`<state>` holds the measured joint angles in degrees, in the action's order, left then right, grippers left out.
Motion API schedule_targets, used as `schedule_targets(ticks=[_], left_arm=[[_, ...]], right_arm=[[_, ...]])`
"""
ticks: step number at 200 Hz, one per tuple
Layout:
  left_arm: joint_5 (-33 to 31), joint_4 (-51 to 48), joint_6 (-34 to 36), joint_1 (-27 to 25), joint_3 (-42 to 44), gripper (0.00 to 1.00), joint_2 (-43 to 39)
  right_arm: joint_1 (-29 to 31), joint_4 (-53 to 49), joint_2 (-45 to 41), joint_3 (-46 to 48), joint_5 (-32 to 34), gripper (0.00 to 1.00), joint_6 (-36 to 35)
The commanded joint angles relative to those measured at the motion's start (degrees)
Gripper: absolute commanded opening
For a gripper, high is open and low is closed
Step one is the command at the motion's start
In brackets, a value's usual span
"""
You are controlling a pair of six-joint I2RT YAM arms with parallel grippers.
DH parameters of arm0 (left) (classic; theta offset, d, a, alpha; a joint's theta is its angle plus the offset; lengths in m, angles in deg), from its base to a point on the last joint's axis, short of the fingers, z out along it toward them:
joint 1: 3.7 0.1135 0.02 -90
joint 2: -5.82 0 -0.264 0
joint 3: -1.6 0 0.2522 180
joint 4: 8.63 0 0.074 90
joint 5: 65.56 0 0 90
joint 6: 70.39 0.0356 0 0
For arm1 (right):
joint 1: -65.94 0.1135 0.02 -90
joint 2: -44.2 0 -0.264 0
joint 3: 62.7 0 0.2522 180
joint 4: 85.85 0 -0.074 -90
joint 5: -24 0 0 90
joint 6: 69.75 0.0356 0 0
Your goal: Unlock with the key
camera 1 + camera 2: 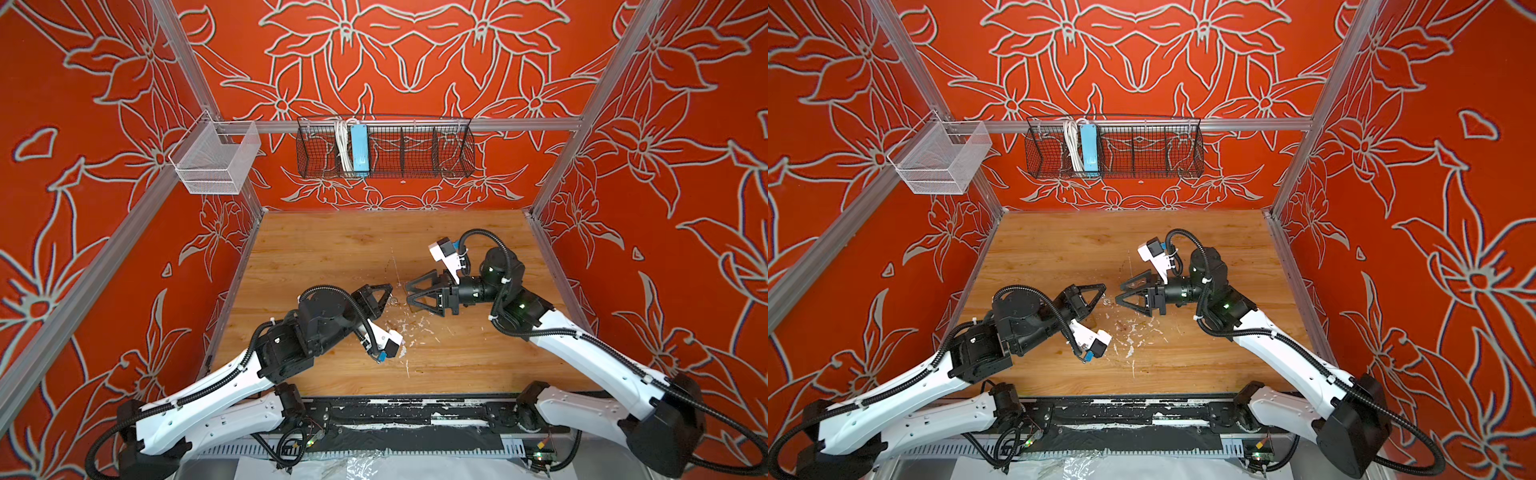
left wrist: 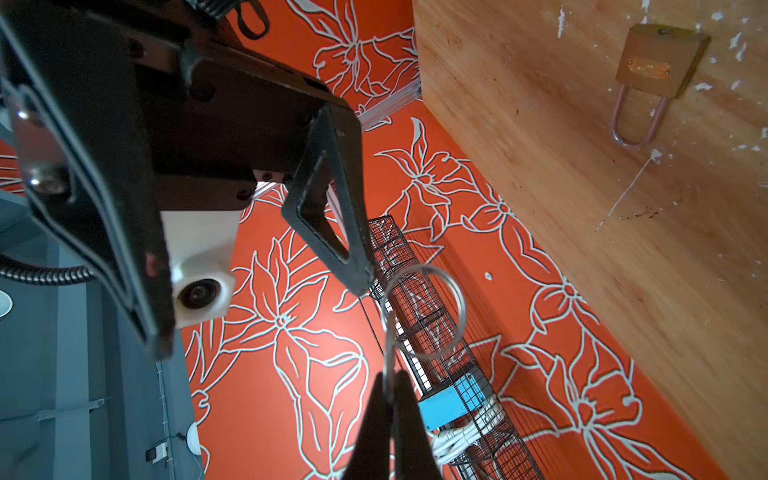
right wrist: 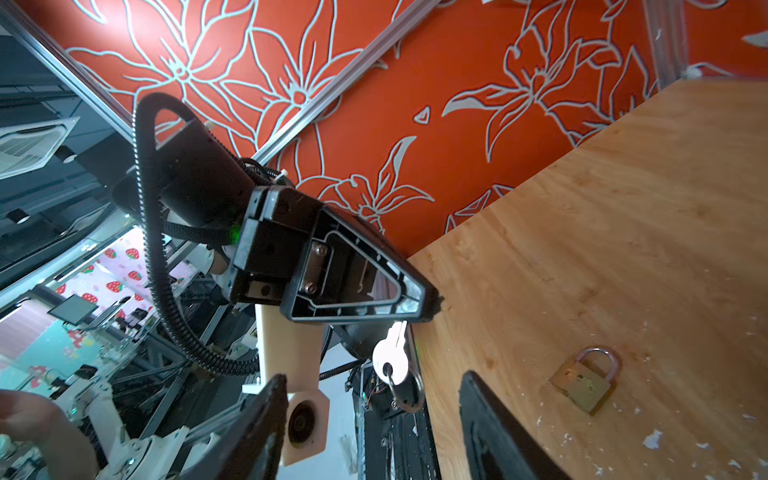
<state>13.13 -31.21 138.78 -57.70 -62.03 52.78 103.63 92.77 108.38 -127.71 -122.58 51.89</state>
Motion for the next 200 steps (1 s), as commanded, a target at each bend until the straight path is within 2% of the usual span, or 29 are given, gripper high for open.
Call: schedule_targets(ticks=[1,24,73,99,130,158,200], left_arm=[[0.94,2.66,19.85,-0.41,-0.04,0.00,-0.48],[1.50,3.59,19.96,-0.72,-0.12,0.00,-0.47],[1.91,4.34,20.01,-1.54,-0.68,0.00,0.14],[1.48,4.36,20.09,-1.75,-0.76,0.00,0.54],[1.47,4.69,20.05,-1.73,-0.57,0.00,0.50],[1.20,4.69,20.16,-1.73,-0.63,0.00,0.50],[1.14,4.73,20.15,-1.75,-0.42,0.00,0.41]], right_arm=[[1.54,-1.15,1.29,-1.64,-0.16,0.66,-0.57],[2.22,-4.86,2.48,-3.24,1.40,0.65,-2.34],[2.52,-3.77,2.57,-3.33,2.35,0.61,-1.87],[2.71,-3.68,3.25,-3.95,1.29,0.49,-1.25],[3.15,-3.68,3.85,-4.06,-0.49,0.44,-0.55],[3.59,-4.11,3.84,-4.13,-1.18,0.31,-0.41],[3.73,-4.82,3.56,-4.24,-1.06,0.18,-0.57]])
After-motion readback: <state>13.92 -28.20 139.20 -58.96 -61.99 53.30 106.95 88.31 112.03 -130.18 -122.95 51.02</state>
